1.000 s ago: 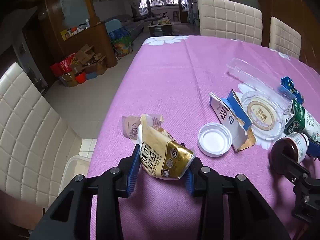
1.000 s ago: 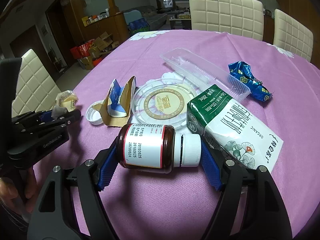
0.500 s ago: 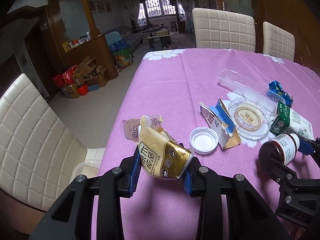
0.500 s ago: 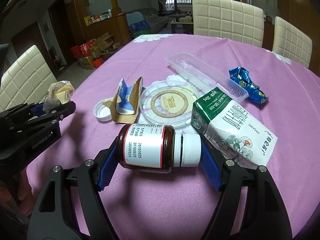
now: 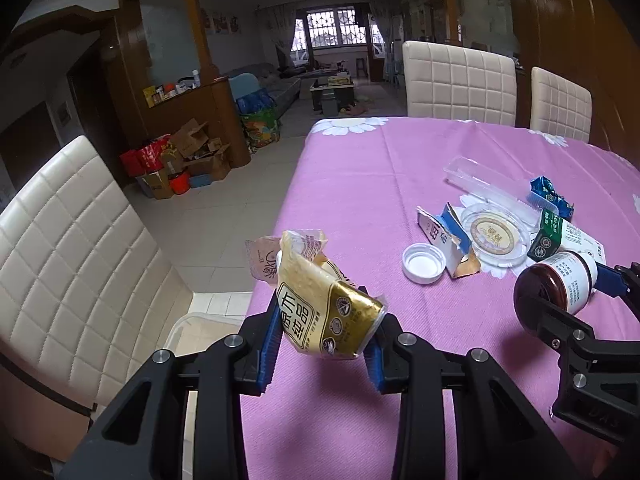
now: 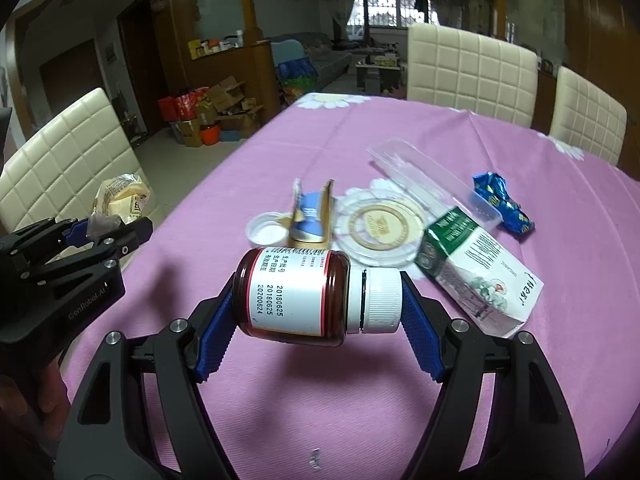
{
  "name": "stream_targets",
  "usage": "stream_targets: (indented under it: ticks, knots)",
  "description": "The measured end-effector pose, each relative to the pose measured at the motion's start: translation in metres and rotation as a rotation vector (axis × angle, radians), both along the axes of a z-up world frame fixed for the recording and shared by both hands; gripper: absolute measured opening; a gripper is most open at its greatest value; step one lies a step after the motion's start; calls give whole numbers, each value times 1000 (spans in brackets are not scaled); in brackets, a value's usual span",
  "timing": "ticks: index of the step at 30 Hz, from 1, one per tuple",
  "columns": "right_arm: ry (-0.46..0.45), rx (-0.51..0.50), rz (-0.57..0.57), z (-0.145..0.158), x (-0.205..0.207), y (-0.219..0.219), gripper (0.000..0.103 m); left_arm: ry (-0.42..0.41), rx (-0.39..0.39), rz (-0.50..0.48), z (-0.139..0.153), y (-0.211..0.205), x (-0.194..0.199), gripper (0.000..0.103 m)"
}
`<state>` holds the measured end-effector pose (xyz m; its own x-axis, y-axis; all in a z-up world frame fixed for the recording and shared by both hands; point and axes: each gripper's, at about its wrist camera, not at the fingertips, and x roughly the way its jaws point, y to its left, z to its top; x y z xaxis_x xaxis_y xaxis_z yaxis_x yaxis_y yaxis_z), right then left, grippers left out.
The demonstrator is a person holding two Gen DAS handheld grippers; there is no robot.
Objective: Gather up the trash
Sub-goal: 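Carry the bread bag and medicine bottle over the clear bin and release both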
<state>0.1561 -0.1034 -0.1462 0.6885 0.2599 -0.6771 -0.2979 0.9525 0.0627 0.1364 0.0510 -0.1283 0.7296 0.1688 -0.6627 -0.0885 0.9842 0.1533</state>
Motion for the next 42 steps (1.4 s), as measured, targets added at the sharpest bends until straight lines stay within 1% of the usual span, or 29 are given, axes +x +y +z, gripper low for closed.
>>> stream_targets:
  ticks: [10, 18, 22, 33, 42]
  knots:
    - [-35, -25, 59, 11, -20, 38, 74, -21, -18, 61, 5, 39, -30, 34]
    - [-50, -55, 116, 13, -30, 74, 74, -28, -36, 113, 4, 72, -45, 34]
    - [-54, -74, 141, 13, -31, 92, 74, -19, -51, 140, 0, 88, -49, 34]
    - [-36, -107, 214, 3, -27, 141, 74, -2, -63, 209, -14, 130, -54, 34]
    - [-32, -135, 253, -4, -25, 169, 74, 23, -66, 226, -25, 149, -49, 37]
